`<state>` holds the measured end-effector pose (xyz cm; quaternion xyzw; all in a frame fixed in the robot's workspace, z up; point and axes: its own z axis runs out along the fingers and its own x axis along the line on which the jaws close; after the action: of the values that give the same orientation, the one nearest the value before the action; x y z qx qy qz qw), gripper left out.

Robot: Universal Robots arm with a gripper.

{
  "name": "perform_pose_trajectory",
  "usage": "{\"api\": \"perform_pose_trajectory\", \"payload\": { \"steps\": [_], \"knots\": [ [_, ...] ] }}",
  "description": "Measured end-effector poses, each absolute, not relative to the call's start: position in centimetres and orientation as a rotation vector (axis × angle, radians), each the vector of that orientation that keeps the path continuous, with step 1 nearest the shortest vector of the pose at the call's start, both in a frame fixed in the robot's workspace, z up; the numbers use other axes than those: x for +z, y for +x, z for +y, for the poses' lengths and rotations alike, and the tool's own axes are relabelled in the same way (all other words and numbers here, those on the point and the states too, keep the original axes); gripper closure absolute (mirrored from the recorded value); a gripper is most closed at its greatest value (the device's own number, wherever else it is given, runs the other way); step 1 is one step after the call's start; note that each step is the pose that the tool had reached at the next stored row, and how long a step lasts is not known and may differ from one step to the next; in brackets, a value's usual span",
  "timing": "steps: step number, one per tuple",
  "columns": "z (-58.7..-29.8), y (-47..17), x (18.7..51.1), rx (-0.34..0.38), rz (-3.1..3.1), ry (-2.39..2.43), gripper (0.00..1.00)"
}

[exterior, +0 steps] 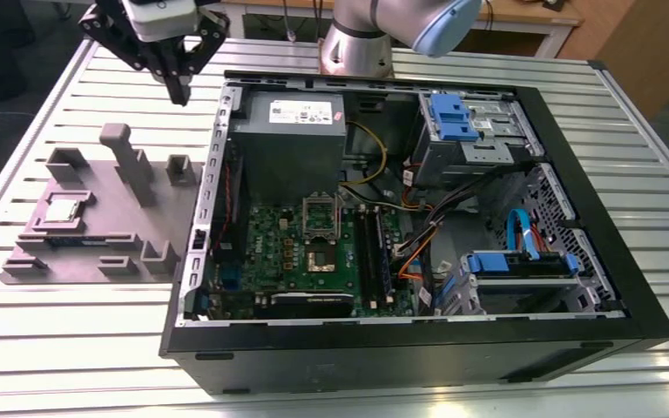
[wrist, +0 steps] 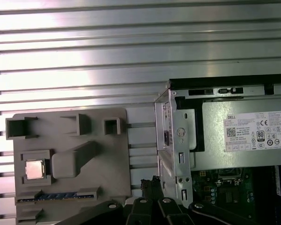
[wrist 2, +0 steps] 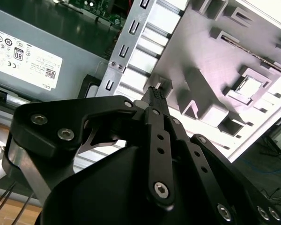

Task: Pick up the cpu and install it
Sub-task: 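Reach for the cpu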

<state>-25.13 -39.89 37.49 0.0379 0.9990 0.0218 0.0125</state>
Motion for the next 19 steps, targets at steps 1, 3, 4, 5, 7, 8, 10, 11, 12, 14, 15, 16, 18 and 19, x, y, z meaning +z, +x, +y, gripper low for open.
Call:
{"api": "perform_pose_trajectory", "payload": {
  "steps": [1,3,4,5,7,8,10,11,12,14,15,16,18,19],
  "knots": [
    [-39.9,-25.2,37.5,0.068,3.114,0.118,0.89],
    [-39.9,-25.4,37.5,0.068,3.115,0.118,0.89],
    [-39.9,-25.5,37.5,0.068,3.115,0.118,0.89],
    [-39.9,-25.6,37.5,0.068,3.116,0.118,0.89],
    [-39.9,-25.8,37.5,0.068,3.116,0.118,0.89],
    [-39.9,-25.9,37.5,0.068,3.116,0.118,0.89],
    [-39.9,-26.0,37.5,0.068,3.116,0.118,0.89],
    [-39.9,-26.1,37.5,0.068,3.116,0.118,0.89],
    [-39.9,-26.2,37.5,0.068,3.116,0.118,0.89],
    [-39.9,-26.4,37.5,0.068,3.116,0.118,0.89],
    [-39.9,-26.4,37.5,0.068,3.116,0.118,0.89],
    [-39.9,-26.5,37.5,0.068,3.116,0.118,0.89],
    [-39.9,-26.6,37.4,0.068,3.116,0.118,0.89],
    [-39.9,-26.7,37.4,0.068,3.116,0.118,0.89]
  ]
}}
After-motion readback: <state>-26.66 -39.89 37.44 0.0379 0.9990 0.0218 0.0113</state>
